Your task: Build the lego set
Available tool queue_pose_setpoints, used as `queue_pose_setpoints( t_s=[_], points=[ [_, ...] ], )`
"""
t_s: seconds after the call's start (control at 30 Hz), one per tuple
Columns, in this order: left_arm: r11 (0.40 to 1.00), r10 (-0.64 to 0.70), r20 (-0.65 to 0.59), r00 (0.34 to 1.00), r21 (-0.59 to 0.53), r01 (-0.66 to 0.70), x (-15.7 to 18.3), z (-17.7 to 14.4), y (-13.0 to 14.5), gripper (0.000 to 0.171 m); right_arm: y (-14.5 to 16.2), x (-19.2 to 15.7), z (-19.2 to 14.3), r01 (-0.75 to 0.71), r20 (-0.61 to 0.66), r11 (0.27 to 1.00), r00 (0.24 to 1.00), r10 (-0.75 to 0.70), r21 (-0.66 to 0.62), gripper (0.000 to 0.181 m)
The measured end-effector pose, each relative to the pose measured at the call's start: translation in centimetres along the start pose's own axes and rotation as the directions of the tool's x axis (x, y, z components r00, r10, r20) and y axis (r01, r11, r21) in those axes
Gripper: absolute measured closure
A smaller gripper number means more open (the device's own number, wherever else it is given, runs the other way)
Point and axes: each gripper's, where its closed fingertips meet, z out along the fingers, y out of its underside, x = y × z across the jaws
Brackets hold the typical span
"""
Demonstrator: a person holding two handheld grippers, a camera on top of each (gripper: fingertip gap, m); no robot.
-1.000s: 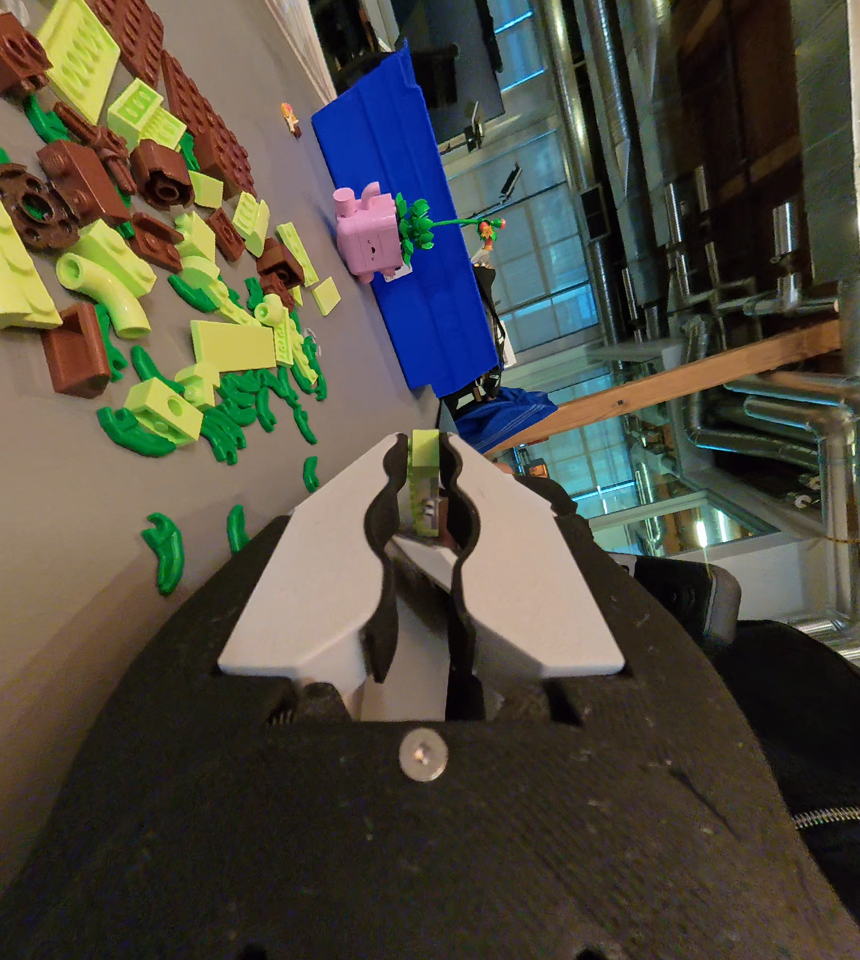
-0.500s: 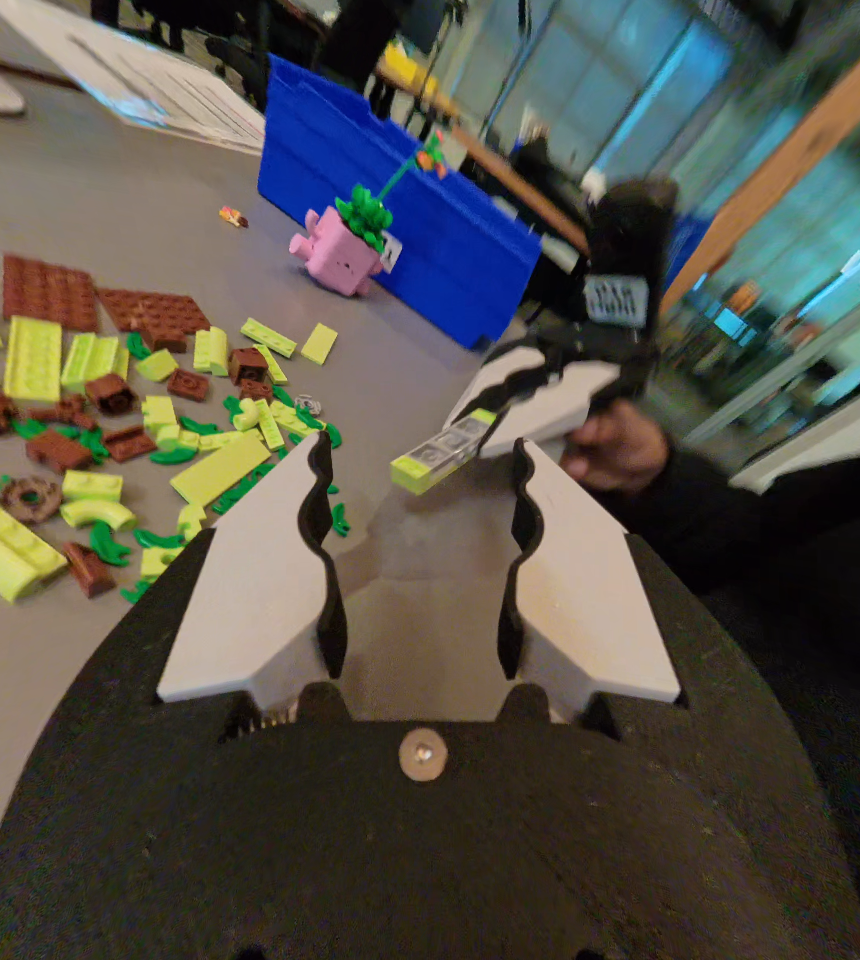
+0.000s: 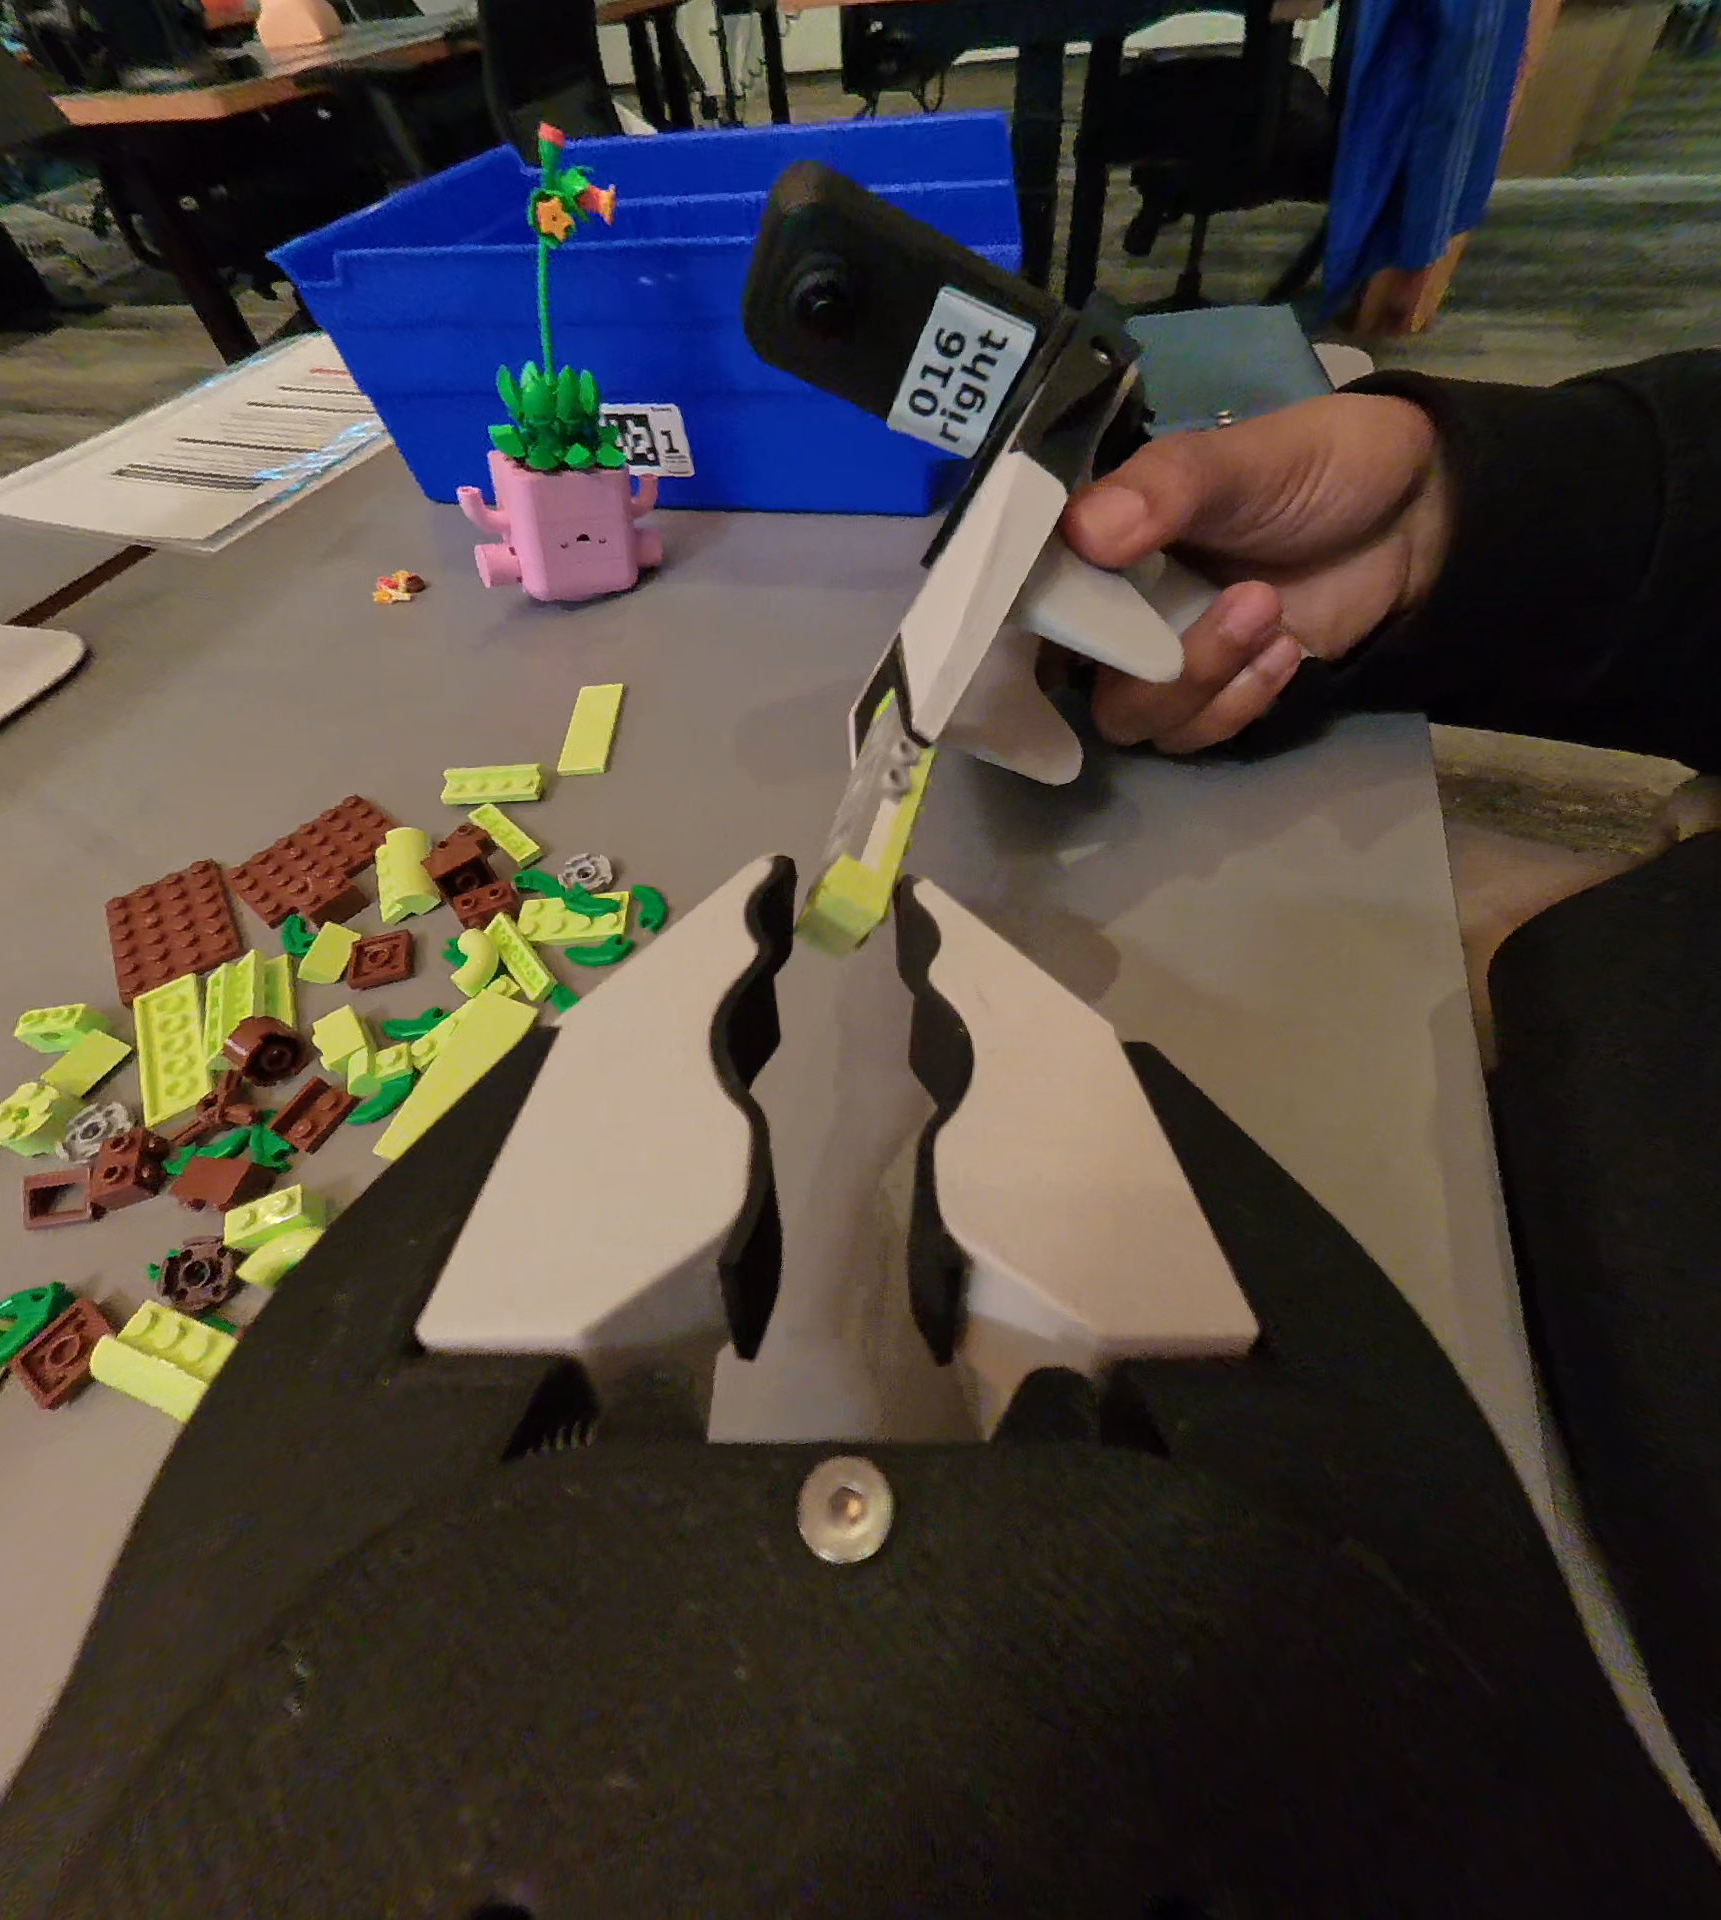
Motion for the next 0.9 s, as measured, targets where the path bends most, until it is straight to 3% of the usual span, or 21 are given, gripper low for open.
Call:
queue_pose_setpoints(
  t_s=[0.1,0.13,0.17,0.23,0.3,0.43,0.47,0.53,0.6,0.7,0.77,0.9],
  points=[
    [1.000,-0.029,-0.041,0.999,0.003,0.029,0.4,-0.1,0.0,0.157,-0.2,-0.3,-0.1,0.003,0.026,1.000,1.000,-0.004,0.012,0.163],
    [0.999,-0.053,-0.064,0.997,0.008,0.053,0.6,-0.1,-0.1,0.161,-0.4,-0.6,-0.2,0.025,0.038,0.999,0.999,-0.026,0.026,0.154],
    [0.995,-0.097,-0.083,0.992,0.014,0.098,0.6,-0.2,-0.2,0.161,-0.9,-1.0,-0.4,0.059,0.051,0.997,0.997,-0.061,0.052,0.143],
    [0.971,-0.230,-0.156,0.961,0.027,0.236,0.7,-0.3,-0.7,0.162,-1.7,-1.7,-1.0,0.141,0.063,0.984,0.987,-0.149,0.109,0.141],
    [0.911,-0.392,-0.265,0.881,0.020,0.411,0.9,-0.6,-1.2,0.162,-2.4,-1.8,-1.6,0.235,0.023,0.961,0.970,-0.241,0.143,0.139],
    [0.701,-0.673,-0.407,0.617,-0.087,0.707,0.5,-0.8,-0.9,0.163,-2.0,-2.0,-2.0,0.422,-0.064,0.903,0.906,-0.418,0.073,0.139],
    [0.673,-0.701,-0.404,0.588,-0.102,0.733,0.3,-0.7,-0.5,0.163,-1.7,-2.2,-2.0,0.487,-0.083,0.872,0.872,-0.482,0.046,0.140],
    [0.670,-0.722,-0.347,0.598,-0.135,0.730,0.0,-0.3,0.7,0.162,-1.1,-2.3,-1.7,0.636,-0.147,0.771,0.760,-0.633,-0.031,0.140],
    [0.689,-0.718,-0.325,0.616,-0.199,0.697,0.6,-0.1,1.7,0.162,-0.3,-1.3,-1.5,0.765,-0.221,0.622,0.585,-0.780,-0.167,0.141],
    [0.693,-0.716,-0.348,0.605,-0.249,0.676,1.7,0.1,1.9,0.162,0.7,0.8,-1.3,0.826,-0.266,0.418,0.335,-0.904,-0.379,0.136],
    [0.702,-0.709,-0.356,0.609,-0.266,0.661,2.3,0.2,1.9,0.162,1.4,1.2,-1.1,0.828,-0.238,0.369,0.291,-0.927,-0.423,0.139],
    [0.712,-0.701,-0.358,0.617,-0.299,0.636,2.9,0.3,2.2,0.161,2.2,1.0,-0.8,0.831,-0.189,0.348,0.294,-0.937,-0.434,0.145]
  ],
)
